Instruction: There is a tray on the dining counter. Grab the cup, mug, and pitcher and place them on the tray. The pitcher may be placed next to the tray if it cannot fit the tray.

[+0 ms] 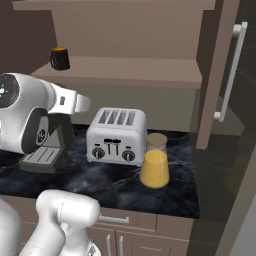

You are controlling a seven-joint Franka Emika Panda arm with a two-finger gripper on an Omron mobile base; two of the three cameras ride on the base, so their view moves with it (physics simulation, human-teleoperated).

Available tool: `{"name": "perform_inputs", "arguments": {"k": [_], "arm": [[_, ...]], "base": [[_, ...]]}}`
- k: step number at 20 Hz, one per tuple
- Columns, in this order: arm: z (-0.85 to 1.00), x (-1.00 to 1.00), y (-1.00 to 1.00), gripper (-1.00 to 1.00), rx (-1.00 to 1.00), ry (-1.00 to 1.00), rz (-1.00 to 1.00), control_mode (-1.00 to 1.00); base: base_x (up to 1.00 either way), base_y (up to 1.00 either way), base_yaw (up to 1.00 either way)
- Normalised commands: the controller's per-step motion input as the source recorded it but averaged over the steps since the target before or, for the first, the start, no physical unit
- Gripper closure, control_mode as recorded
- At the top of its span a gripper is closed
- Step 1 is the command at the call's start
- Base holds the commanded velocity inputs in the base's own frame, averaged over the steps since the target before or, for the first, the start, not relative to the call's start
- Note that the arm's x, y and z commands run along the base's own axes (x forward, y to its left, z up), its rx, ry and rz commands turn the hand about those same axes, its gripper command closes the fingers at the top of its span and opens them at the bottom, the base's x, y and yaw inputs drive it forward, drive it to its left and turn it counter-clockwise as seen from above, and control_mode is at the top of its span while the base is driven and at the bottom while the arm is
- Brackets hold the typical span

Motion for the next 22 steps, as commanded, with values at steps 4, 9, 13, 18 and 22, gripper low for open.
{"name": "perform_inputs", "arguments": {"k": [4,9,13,18,22], "arm": [[0.10,0.00,0.16,-1.00,0.00,-0.14,0.02,-1.00],[0.23,0.00,0.10,-1.00,0.00,-0.06,0.05,-1.00],[0.36,0.00,0.07,-1.00,0.00,-0.05,0.05,-1.00],[0.31,0.00,0.11,-1.00,0.00,-0.02,0.04,-1.00],[0.14,0.00,0.17,-1.00,0.00,0.00,0.02,-1.00]], "base": [[0.00,0.00,0.00],[0.00,0.00,0.00],[0.00,0.00,0.00],[0.00,0.00,0.00],[0.00,0.00,0.00]]}}
